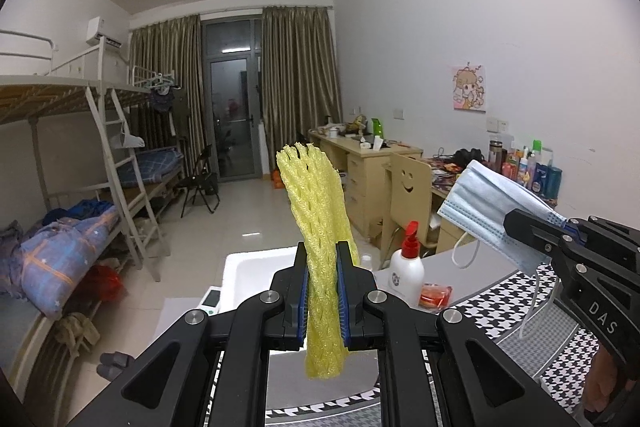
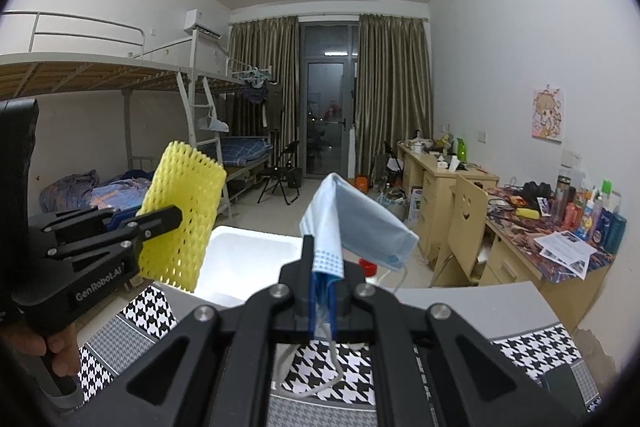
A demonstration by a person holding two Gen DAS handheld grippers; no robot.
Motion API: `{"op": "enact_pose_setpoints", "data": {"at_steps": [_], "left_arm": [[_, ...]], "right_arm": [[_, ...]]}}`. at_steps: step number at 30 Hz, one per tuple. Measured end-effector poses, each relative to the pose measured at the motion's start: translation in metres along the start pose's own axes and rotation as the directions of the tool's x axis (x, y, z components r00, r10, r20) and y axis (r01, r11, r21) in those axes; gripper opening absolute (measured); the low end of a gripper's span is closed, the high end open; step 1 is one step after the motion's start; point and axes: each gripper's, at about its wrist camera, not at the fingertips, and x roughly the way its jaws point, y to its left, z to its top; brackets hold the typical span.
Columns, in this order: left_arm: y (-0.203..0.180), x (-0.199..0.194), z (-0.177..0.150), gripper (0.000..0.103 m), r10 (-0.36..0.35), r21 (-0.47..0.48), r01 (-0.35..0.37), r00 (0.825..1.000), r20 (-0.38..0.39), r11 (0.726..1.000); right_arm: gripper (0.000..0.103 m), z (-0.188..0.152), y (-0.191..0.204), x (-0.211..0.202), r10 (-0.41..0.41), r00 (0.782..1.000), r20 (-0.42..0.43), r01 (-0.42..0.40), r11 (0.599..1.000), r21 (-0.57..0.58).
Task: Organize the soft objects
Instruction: 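Lift the yellow mesh and blue mask and carry both toward the white foam box, then release the yellow mesh into the foam box while the right tool drops the mask in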
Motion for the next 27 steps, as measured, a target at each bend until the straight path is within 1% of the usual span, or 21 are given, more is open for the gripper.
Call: {"op": "enact_pose_setpoints", "data": {"at_steps": [5, 10, 16, 22, 27], "left_arm": [[0.003, 0.005, 0.000, 0.013, 0.036, 0.008, -0.036, 0.999, 0.003, 0.999], [0.009, 0.015, -0.002, 0.013, 0.059, 0.000, -0.059, 0.998, -0.011, 0.998], [0.019, 0.027, -0.003, 0.013, 0.051, -0.014, -0.052, 0.998, -0.027, 0.999], [0.022, 0.041, -0.004, 0.013, 0.051, -0.019, -0.051, 0.998, -0.040, 0.998], [0.028, 0.060, -0.010, 0.013, 0.058, -0.032, -0.061, 0.995, -0.080, 0.998]], "right_arm": [[0.007, 0.004, 0.003, 0.015, 0.027, 1.000, -0.017, -0.026, 1.000, 0.010], [0.007, 0.002, 0.009, 0.028, 0.045, 0.999, -0.030, -0.045, 0.999, 0.009], [0.007, 0.002, 0.016, 0.039, 0.043, 0.998, -0.044, -0.043, 0.999, 0.012], [0.007, 0.004, 0.021, 0.048, 0.021, 0.998, -0.056, -0.021, 1.000, 0.008], [0.007, 0.003, 0.025, 0.059, 0.017, 0.997, -0.078, -0.017, 1.000, 0.002]]}}
